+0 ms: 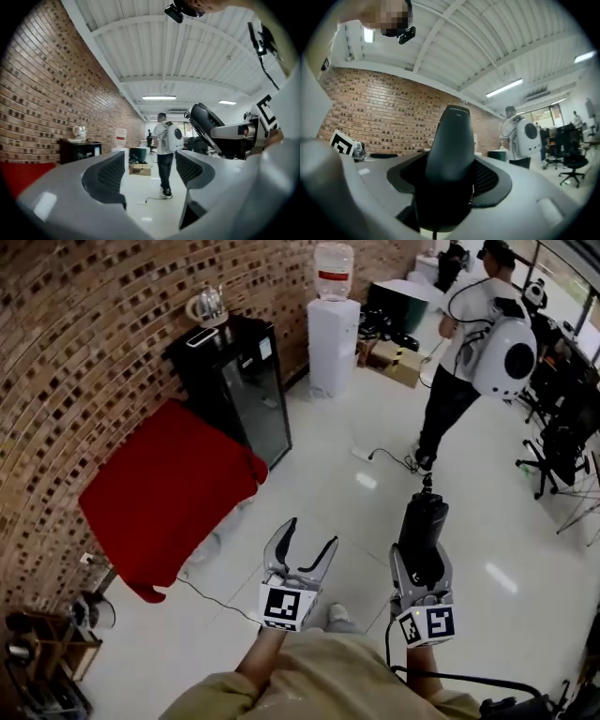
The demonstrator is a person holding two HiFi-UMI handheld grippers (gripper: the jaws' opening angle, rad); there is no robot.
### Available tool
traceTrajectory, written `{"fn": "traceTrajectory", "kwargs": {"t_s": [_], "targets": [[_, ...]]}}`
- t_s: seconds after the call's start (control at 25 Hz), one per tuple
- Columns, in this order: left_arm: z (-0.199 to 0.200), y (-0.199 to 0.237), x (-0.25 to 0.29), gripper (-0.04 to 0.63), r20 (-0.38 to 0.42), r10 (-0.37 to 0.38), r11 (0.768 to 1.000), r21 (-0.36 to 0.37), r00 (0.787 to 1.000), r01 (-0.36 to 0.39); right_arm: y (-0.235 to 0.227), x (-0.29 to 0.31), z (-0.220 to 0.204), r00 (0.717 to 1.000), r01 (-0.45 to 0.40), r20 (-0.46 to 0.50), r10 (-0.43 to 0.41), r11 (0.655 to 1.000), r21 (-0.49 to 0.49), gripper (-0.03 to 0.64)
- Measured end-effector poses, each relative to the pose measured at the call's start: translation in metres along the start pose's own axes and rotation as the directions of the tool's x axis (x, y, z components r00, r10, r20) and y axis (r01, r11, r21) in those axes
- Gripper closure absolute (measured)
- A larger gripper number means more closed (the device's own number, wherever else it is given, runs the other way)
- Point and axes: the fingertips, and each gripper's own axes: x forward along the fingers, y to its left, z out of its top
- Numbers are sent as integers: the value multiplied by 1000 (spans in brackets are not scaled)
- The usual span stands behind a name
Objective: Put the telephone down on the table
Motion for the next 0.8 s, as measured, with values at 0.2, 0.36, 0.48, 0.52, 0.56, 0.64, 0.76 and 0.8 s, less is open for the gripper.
{"fn": "traceTrajectory", "kwargs": {"t_s": [0.2,0.36,0.48,0.52,0.56,0.64,0.76,0.8], "targets": [[48,132,-15,259,124,319,947,1,940,-322,70,147,8,948,-310,-62,311,950,36,328],[58,174,-57,259,143,484,870,34,864,-493,126,186,-6,865,-492,-58,499,865,101,328],[50,187,-86,259,137,561,820,39,816,-570,156,191,-26,818,-558,-61,572,815,154,328],[47,191,-96,259,134,587,802,37,799,-596,167,190,-33,802,-578,-63,594,798,173,328],[47,195,-108,259,133,613,782,39,779,-622,179,191,-38,782,-600,-65,620,777,189,328],[48,205,-133,259,140,663,738,45,735,-674,207,194,-46,736,-652,-62,674,730,207,327],[44,227,-174,259,149,723,673,66,674,-737,250,195,-51,679,-713,-43,733,673,197,327],[40,235,-187,259,150,738,654,83,658,-752,264,194,-53,668,-725,-38,744,661,194,328]]}}
